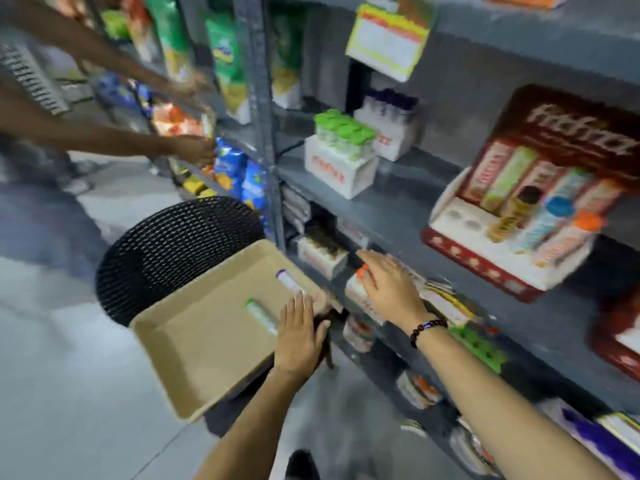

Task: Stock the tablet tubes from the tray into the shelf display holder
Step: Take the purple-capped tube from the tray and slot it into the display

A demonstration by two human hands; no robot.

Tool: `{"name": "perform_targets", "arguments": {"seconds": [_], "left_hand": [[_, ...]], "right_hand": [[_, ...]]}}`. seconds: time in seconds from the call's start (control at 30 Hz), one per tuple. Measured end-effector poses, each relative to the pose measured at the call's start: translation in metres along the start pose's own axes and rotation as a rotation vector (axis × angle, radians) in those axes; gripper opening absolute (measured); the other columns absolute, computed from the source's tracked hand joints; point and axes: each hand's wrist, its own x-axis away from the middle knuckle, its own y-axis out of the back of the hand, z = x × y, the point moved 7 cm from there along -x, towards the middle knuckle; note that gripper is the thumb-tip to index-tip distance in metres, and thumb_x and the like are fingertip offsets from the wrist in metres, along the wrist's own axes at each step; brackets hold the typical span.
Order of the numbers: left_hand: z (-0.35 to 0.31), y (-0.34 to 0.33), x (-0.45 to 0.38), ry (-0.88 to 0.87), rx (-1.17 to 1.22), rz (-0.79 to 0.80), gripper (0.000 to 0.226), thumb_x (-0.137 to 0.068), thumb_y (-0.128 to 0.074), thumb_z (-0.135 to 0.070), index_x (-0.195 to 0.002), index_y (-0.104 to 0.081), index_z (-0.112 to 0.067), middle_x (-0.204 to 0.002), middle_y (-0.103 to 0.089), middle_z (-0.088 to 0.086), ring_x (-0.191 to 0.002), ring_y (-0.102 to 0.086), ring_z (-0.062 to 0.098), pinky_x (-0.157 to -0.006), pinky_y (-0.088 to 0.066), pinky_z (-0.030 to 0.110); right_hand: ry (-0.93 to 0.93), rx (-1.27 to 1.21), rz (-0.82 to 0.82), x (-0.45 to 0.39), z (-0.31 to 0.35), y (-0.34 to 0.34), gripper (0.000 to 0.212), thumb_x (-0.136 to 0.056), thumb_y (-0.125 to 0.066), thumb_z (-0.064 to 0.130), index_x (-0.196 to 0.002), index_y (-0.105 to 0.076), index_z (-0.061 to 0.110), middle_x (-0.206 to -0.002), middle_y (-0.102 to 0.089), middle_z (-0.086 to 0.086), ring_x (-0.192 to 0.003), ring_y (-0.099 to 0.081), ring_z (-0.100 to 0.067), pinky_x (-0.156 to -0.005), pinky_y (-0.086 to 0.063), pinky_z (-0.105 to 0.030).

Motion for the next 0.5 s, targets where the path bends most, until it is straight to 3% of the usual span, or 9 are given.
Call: {"name": "perform_targets", "arguments": {"seconds": [0.07, 0.17, 0.37, 0.5], "left_hand": [[0.033, -0.004, 0.002, 0.099, -0.017, -0.015, 0.087, -0.093, 0.004, -0.056, -0.134, -0.043, 0.005, -0.140, -0.042, 0.024, -0.128, -0.041, 0.039, -0.105, -0.032, 0.049], [0.069, -0.018, 0.000, 0.240, -0.018, 0.040, 0.075, -0.097, -0.007, -0.047, -0.126, -0.051, 0.006, -0.131, -0.053, 0.025, -0.119, -0.052, 0.040, -0.095, -0.042, 0.051], [0.109, -0.064, -0.023, 0.362, 0.010, 0.070, 0.060, -0.091, -0.030, -0.038, -0.124, -0.053, 0.008, -0.129, -0.052, 0.029, -0.116, -0.053, 0.044, -0.091, -0.046, 0.055], [0.126, -0.087, -0.037, 0.462, 0.080, 0.074, 0.071, -0.098, -0.011, -0.045, -0.127, -0.049, 0.007, -0.131, -0.051, 0.028, -0.120, -0.049, 0.043, -0.095, -0.042, 0.054]], "right_hand": [[0.023, -0.038, 0.091, -0.021, 0.014, -0.034, 0.042, -0.095, -0.046, 0.013, -0.136, -0.044, 0.006, -0.139, -0.051, -0.014, -0.130, -0.045, -0.027, -0.108, -0.034, -0.035], [0.041, -0.071, 0.220, -0.047, 0.027, -0.086, 0.039, -0.095, -0.047, 0.014, -0.133, -0.047, 0.005, -0.135, -0.054, -0.015, -0.125, -0.049, -0.028, -0.103, -0.038, -0.037], [0.105, 0.003, 0.456, -0.092, 0.027, -0.194, 0.039, -0.090, -0.048, 0.013, -0.129, -0.048, 0.009, -0.119, -0.060, -0.015, -0.110, -0.055, -0.034, -0.089, -0.047, -0.043], [0.191, 0.148, 0.534, -0.117, 0.024, -0.249, 0.053, -0.091, -0.050, 0.018, -0.140, -0.033, 0.009, -0.137, -0.048, -0.013, -0.119, -0.048, -0.032, -0.099, -0.039, -0.040]]}}
